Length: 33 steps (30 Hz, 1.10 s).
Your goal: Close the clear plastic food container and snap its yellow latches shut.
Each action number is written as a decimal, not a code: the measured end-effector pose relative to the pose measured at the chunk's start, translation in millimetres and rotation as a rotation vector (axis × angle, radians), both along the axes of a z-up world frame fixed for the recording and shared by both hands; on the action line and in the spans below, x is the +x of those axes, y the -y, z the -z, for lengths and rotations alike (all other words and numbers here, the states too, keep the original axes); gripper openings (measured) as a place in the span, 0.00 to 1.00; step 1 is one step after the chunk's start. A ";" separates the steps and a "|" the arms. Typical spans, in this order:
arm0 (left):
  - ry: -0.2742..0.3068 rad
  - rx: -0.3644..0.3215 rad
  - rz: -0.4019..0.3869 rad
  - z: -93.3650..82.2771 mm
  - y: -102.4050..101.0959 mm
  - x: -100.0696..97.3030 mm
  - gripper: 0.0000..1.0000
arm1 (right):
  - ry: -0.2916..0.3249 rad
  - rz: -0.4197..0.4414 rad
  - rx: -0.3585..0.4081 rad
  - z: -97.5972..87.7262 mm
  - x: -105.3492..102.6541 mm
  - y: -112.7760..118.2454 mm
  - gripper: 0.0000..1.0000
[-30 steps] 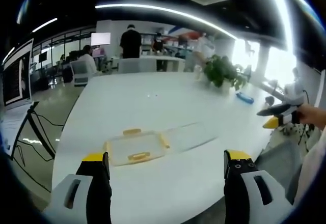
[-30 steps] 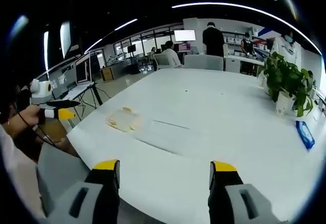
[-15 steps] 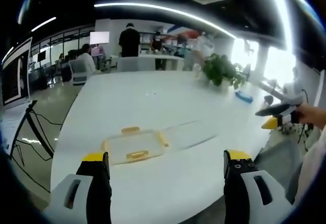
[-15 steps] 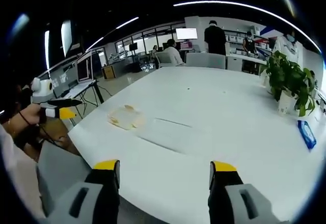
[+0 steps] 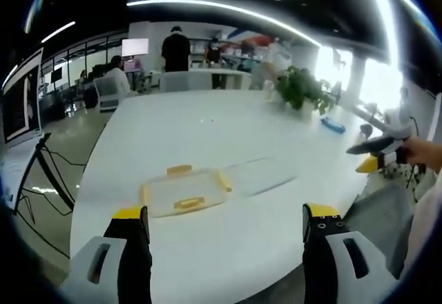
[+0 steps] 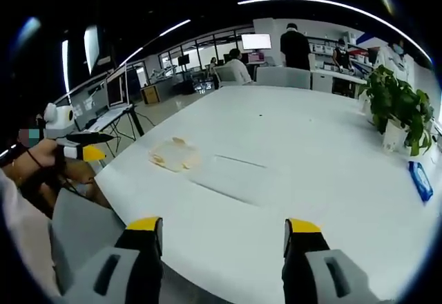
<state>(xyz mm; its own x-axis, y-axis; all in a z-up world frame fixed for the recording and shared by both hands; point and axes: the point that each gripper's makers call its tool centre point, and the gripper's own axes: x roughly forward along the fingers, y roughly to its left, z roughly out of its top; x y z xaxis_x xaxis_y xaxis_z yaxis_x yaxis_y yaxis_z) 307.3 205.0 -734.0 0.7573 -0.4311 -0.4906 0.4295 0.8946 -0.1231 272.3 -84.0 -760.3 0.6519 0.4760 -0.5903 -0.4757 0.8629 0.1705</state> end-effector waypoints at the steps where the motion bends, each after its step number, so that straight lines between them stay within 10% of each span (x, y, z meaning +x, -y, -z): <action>1: -0.001 0.001 0.000 0.7 -0.2 0.3 0.90 | -0.004 -0.004 -0.002 1.2 0.2 -0.5 0.71; 33: -0.063 0.045 0.058 25.7 -4.2 23.8 0.89 | -0.040 -0.135 -0.007 10.7 33.4 -48.1 0.70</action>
